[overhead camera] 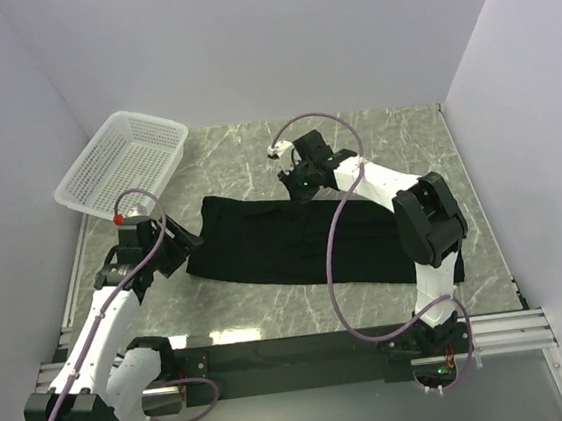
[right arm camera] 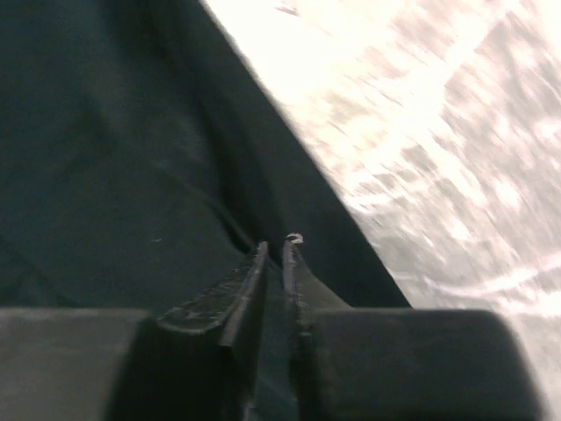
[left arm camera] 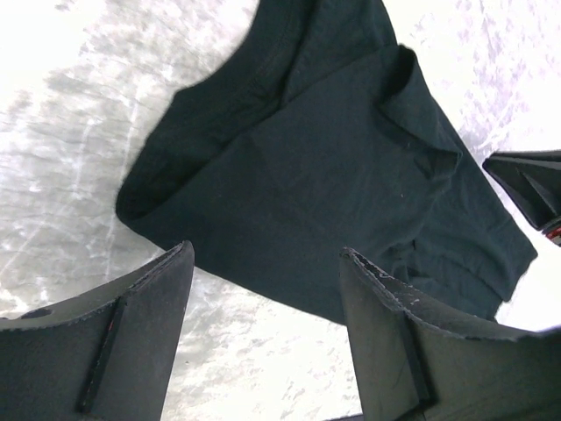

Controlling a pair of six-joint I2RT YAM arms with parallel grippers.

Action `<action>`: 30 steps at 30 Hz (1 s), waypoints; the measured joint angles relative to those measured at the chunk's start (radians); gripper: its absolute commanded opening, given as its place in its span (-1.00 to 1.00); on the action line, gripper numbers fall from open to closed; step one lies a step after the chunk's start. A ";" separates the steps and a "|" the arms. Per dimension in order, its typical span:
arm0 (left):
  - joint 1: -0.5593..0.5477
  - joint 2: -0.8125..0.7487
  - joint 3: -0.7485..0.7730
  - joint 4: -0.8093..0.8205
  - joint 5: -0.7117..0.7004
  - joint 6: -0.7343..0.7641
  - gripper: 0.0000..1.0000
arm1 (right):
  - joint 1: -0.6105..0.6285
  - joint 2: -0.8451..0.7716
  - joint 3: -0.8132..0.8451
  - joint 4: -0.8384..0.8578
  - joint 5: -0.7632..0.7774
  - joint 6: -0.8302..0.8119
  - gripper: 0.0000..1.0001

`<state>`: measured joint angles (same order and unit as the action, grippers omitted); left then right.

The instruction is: Fold and stack the t-shirts

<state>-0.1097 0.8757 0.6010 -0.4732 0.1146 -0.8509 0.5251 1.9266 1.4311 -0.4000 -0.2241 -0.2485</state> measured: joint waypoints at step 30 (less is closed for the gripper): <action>0.001 -0.049 -0.008 -0.004 0.045 0.018 0.44 | 0.196 0.269 0.283 -0.019 0.114 -0.107 -1.00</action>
<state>-0.1085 0.8265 0.5926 -0.4770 0.1596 -0.8330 0.7208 2.1952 1.7138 -0.4194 -0.1101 -0.3557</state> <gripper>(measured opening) 0.722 0.007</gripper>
